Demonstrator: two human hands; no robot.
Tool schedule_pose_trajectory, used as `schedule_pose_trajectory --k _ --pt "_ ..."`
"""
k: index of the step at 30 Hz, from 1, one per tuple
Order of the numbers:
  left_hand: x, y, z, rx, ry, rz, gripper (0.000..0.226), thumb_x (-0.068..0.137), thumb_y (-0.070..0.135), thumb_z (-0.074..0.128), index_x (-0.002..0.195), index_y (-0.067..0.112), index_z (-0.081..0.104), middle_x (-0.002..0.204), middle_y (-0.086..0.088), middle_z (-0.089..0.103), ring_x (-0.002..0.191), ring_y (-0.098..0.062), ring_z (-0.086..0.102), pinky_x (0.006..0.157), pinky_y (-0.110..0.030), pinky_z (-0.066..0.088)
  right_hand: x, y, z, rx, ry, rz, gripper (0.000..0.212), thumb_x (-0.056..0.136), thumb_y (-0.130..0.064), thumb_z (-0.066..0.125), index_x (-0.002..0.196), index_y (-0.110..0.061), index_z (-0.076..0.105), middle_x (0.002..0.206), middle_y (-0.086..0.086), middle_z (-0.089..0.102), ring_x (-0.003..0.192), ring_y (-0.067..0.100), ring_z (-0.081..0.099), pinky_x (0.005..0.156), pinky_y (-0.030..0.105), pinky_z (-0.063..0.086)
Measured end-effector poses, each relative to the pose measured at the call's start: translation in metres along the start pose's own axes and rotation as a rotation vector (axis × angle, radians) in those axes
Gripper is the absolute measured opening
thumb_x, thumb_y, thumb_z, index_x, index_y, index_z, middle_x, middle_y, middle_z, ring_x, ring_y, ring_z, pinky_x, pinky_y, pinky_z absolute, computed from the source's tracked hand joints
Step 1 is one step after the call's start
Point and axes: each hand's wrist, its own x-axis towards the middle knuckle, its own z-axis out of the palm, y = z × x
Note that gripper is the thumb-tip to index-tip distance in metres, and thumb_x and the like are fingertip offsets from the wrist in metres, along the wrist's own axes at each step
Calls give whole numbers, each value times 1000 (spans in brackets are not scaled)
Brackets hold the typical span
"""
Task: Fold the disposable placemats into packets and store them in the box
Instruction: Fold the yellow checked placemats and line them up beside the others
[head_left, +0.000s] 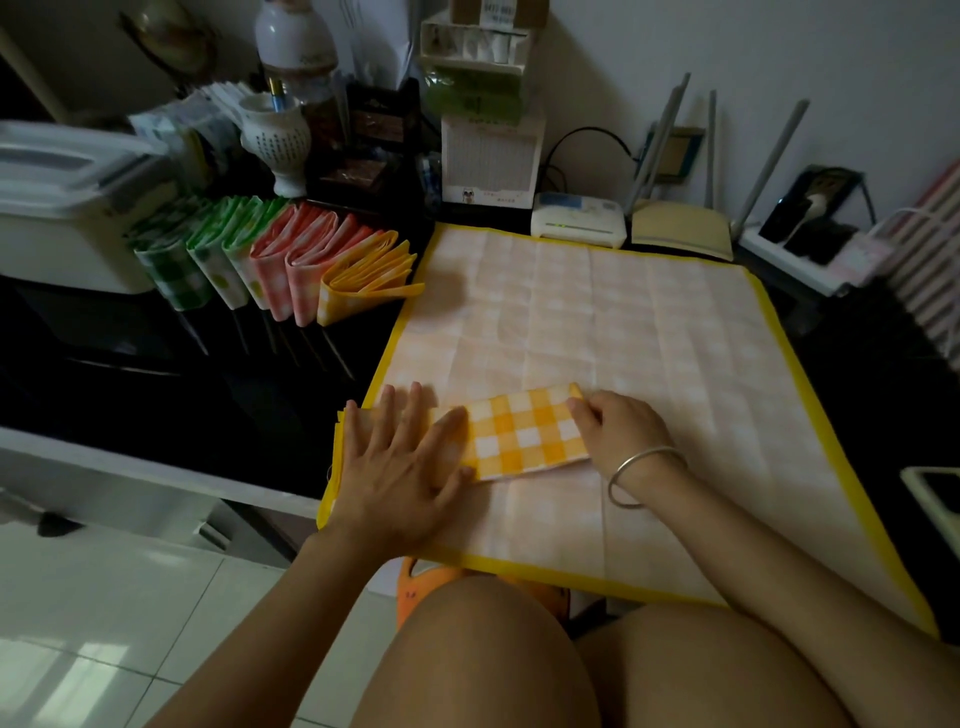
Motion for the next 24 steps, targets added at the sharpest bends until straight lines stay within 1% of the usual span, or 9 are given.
schedule_pose_trajectory --k 5,8,10,12,14,16,19,21,24 --pt "4 -1 4 13 15 17 73 86 72 16 152 40 25 162 -7 17 149 -37 7 114 -61 -11 -5 -41 -35 515 -89 -43 42 95 -41 52 61 -17 49 52 -3 54 57 29 62 54 30 48" --pt "3 0 2 -71 -3 22 79 83 72 21 149 32 36 160 -10 22 148 -38 12 113 -60 -10 -6 -79 -38 819 -373 -47 44 99 -45 41 75 -13 59 58 5 61 50 23 61 51 29 51" --pt "7 -6 1 -148 -6 32 87 78 74 13 153 31 27 163 -2 8 151 -30 -1 113 -52 -20 -1 -98 -29 747 -453 -105 39 101 -37 39 74 -15 57 63 6 61 57 22 62 63 39 58" --pt "14 -14 -9 -584 -45 -57 81 84 71 17 155 32 16 163 9 2 151 -13 -1 117 -40 -13 5 -111 -15 579 -487 -170 29 99 -30 45 74 -19 54 70 5 62 70 28 66 73 47 58" --pt "16 -26 -30 -1180 25 -354 73 89 71 35 152 37 20 156 16 28 141 -8 33 116 -37 23 9 -121 -2 401 -497 -255 21 95 -35 52 78 -22 54 75 1 61 78 27 65 77 43 56" --pt "5 -34 -42 -1522 119 -481 63 92 66 40 149 46 24 139 26 45 117 3 54 98 -38 48 7 -130 6 210 -501 -366 17 91 -42 57 87 -25 55 79 -7 58 81 19 59 78 33 51" --pt "-10 -38 -47 -1603 130 -473 56 102 50 27 155 32 21 153 23 24 114 24 41 100 -20 42 3 -141 12 -10 -517 -458 23 88 -43 59 103 -25 56 97 -3 61 91 20 59 80 32 48" --pt "-18 -42 -43 -1551 153 -325 50 106 40 20 154 23 25 156 22 19 118 32 27 117 -18 22 3 -142 13 -19 -534 -456 24 88 -43 59 104 -25 56 100 -1 63 92 21 59 80 34 49" --pt "-12 -40 -49 -1411 319 -425 49 102 54 27 148 37 32 160 14 21 143 3 22 120 -35 24 0 -140 18 -49 -502 -466 19 89 -41 57 102 -27 53 99 -2 62 91 22 59 75 32 46"
